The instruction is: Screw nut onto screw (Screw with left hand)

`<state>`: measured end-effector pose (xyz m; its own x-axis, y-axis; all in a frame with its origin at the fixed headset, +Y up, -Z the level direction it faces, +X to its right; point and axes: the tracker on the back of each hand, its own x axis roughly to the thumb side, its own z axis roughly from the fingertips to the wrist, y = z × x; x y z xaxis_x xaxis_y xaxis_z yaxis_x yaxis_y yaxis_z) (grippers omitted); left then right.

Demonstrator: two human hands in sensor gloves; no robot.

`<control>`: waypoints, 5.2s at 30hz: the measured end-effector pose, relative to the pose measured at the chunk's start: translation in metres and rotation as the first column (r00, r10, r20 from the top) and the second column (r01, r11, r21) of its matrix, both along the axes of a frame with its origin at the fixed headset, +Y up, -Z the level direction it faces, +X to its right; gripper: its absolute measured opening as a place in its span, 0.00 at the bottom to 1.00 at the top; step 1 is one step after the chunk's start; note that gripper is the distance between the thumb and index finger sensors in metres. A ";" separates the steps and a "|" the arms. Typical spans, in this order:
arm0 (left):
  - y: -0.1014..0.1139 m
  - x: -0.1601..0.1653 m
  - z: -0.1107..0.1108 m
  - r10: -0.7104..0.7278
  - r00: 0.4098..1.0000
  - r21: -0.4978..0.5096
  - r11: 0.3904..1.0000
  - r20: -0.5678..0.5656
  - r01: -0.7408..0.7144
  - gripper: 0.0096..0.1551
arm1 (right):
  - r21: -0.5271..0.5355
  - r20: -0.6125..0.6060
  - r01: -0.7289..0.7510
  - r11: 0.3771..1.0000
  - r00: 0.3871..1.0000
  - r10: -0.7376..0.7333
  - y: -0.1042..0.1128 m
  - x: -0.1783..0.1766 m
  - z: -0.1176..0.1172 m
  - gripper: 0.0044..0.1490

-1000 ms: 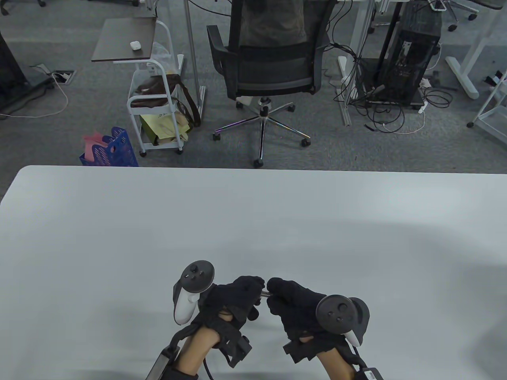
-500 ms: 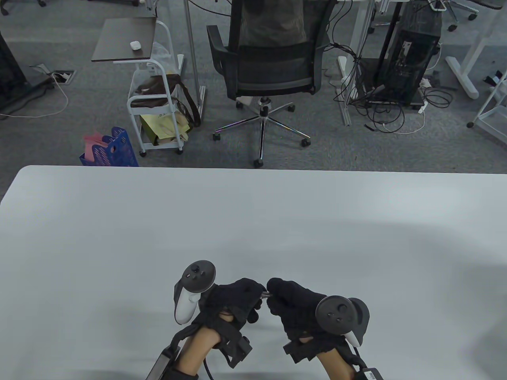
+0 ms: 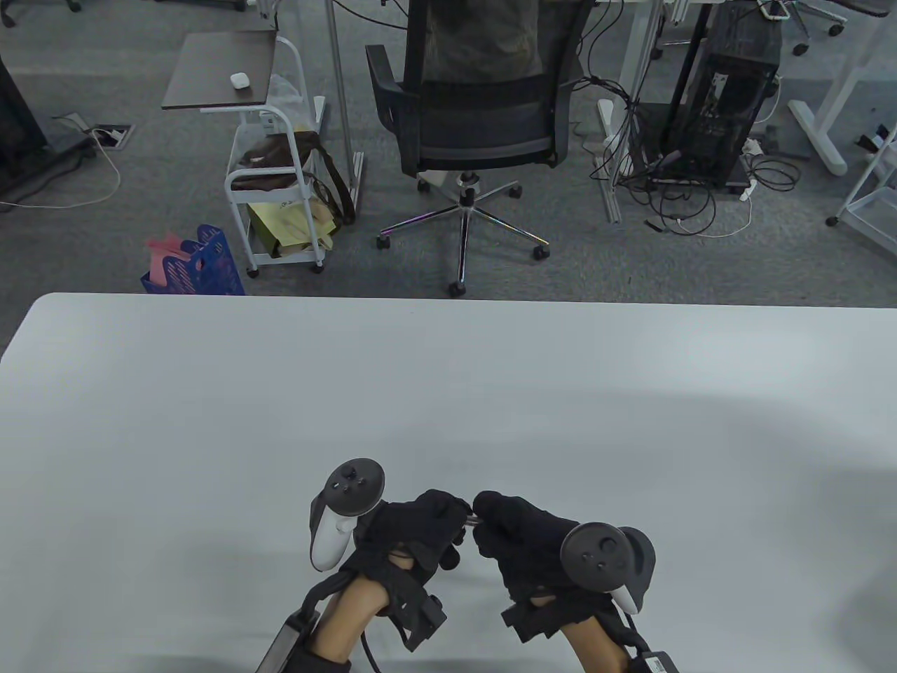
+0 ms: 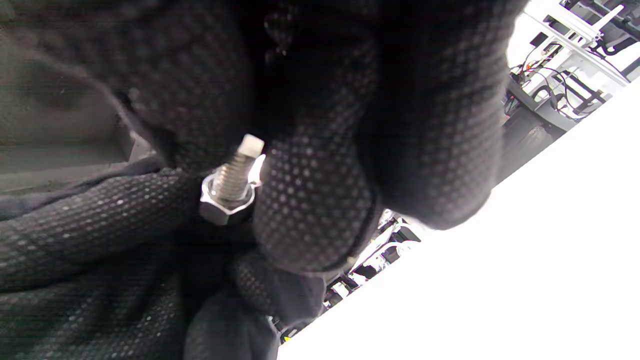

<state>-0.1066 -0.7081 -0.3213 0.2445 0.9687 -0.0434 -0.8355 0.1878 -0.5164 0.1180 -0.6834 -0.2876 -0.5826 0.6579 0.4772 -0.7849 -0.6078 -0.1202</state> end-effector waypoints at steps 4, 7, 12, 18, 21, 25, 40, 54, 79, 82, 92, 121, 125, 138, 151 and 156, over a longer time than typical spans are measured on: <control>-0.003 -0.003 0.001 0.015 0.999 -0.007 1.000 -0.041 -0.015 0.41 | 0.003 0.001 0.006 1.000 1.000 -0.006 0.000 0.000 0.000 0.28; -0.002 -0.003 0.000 -0.004 0.999 0.009 1.000 -0.050 0.004 0.36 | 0.007 -0.002 0.003 1.000 1.000 -0.003 0.000 -0.001 0.000 0.28; 0.002 0.000 0.001 -0.016 1.000 0.016 1.000 -0.004 0.016 0.32 | 0.005 -0.004 0.001 1.000 1.000 -0.001 0.000 0.000 0.000 0.28; -0.001 -0.004 0.001 -0.012 0.998 0.006 1.000 -0.056 0.013 0.37 | 0.005 0.003 0.006 1.000 1.000 -0.006 0.000 0.000 0.000 0.28; 0.000 -0.002 0.001 -0.009 0.999 0.006 1.000 -0.042 0.010 0.33 | 0.003 0.000 0.005 1.000 1.000 -0.005 0.000 0.000 0.000 0.28; 0.001 -0.001 0.001 -0.004 1.000 -0.005 1.000 -0.002 0.004 0.32 | 0.004 -0.001 0.007 1.000 1.000 -0.007 0.000 0.001 0.000 0.28; -0.001 -0.003 0.001 0.000 1.000 -0.007 1.000 -0.029 0.000 0.38 | 0.002 0.000 0.025 1.000 1.000 -0.025 0.000 0.001 0.001 0.28; 0.001 -0.002 0.002 0.030 1.000 0.002 1.000 -0.010 -0.030 0.42 | -0.014 -0.017 0.003 1.000 1.000 -0.003 0.001 0.000 0.000 0.30; 0.001 -0.004 0.001 0.079 0.997 0.008 0.997 -0.023 -0.079 0.41 | 0.018 0.002 0.027 0.999 1.000 -0.027 0.002 0.001 0.001 0.29; 0.000 -0.005 0.000 0.059 0.997 0.011 0.998 -0.044 -0.059 0.37 | 0.017 -0.001 0.017 1.000 1.000 -0.017 0.001 0.000 0.002 0.29; 0.000 -0.007 0.000 0.064 0.997 0.000 0.998 -0.054 -0.064 0.41 | 0.003 -0.010 0.037 0.999 0.999 -0.037 0.001 0.000 0.001 0.29; 0.002 -0.003 0.002 0.008 1.000 -0.004 1.000 -0.030 -0.008 0.33 | 0.009 -0.003 -0.001 1.000 1.000 0.001 -0.001 -0.002 0.001 0.29; 0.004 -0.001 0.002 -0.001 1.000 0.015 1.000 -0.011 0.001 0.31 | 0.001 -0.005 -0.013 1.000 1.000 0.014 -0.001 -0.002 0.001 0.29; 0.003 -0.001 0.002 0.011 1.000 0.007 1.000 -0.007 -0.011 0.31 | 0.012 0.000 -0.039 0.999 0.999 0.039 0.001 -0.002 0.001 0.29; 0.002 0.000 0.003 -0.008 1.000 0.006 1.000 0.010 0.008 0.32 | 0.001 -0.005 -0.033 0.999 0.999 0.033 0.001 -0.002 0.001 0.29; -0.001 -0.001 0.004 0.007 1.000 -0.020 1.000 -0.005 -0.007 0.41 | 0.001 -0.001 -0.025 1.000 1.000 0.025 0.001 -0.001 0.001 0.29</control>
<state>-0.1078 -0.7089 -0.3176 0.2375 0.9692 -0.0644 -0.8393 0.1714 -0.5159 0.1169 -0.6822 -0.2863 -0.5980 0.6432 0.4783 -0.7699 -0.6269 -0.1196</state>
